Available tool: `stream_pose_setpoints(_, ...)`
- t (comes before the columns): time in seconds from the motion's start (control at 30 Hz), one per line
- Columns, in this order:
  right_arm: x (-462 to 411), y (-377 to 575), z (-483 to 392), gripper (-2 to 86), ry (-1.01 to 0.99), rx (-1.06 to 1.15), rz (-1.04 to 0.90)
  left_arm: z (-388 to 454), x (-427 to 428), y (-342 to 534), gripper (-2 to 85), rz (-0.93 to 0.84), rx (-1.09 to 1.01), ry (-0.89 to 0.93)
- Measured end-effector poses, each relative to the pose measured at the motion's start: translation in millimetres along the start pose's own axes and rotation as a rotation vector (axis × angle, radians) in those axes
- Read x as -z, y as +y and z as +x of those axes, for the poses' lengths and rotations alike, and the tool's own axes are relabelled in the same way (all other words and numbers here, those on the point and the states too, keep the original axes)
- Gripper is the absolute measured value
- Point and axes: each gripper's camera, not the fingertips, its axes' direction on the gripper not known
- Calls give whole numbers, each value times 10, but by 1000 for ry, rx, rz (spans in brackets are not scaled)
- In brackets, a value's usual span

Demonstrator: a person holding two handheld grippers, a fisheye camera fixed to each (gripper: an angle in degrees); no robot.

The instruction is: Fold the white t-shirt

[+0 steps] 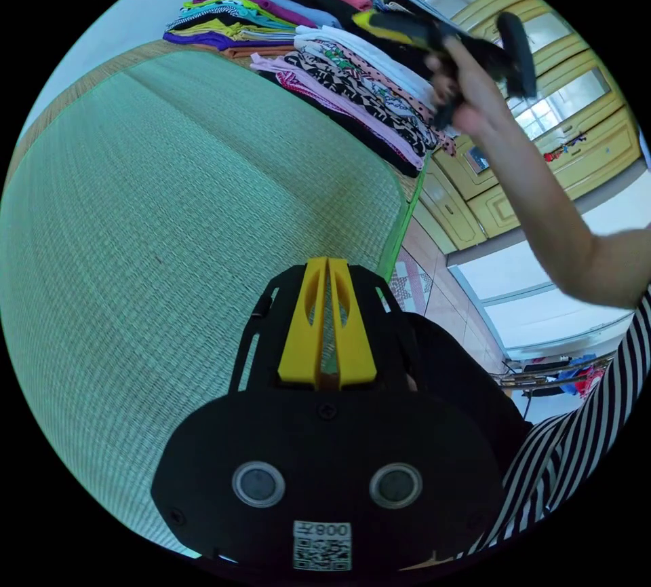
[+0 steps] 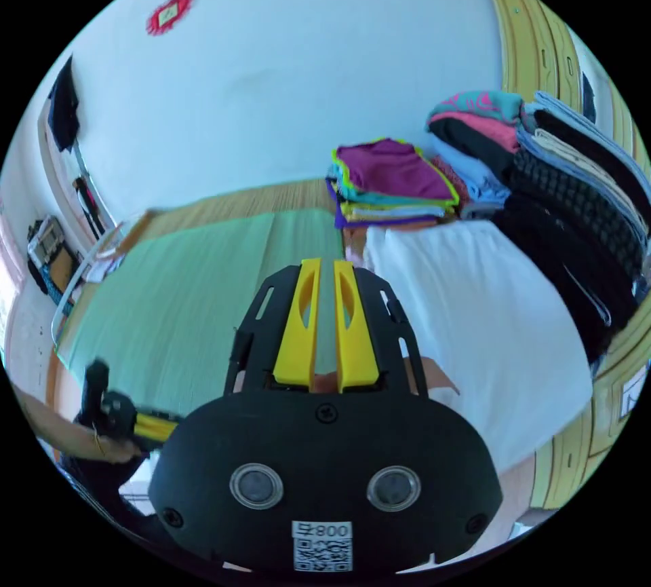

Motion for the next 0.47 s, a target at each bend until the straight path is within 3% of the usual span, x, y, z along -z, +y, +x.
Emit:
stream_pose_setpoints(0.17,-666,-1208,414,70,-29,-93,29,-63,205,250,3,23,-36,13)
stream_pose_setpoints(0.47,-1663,-2045,721,70,25,-163,-116,-213,614,685,3,57,-77,51)
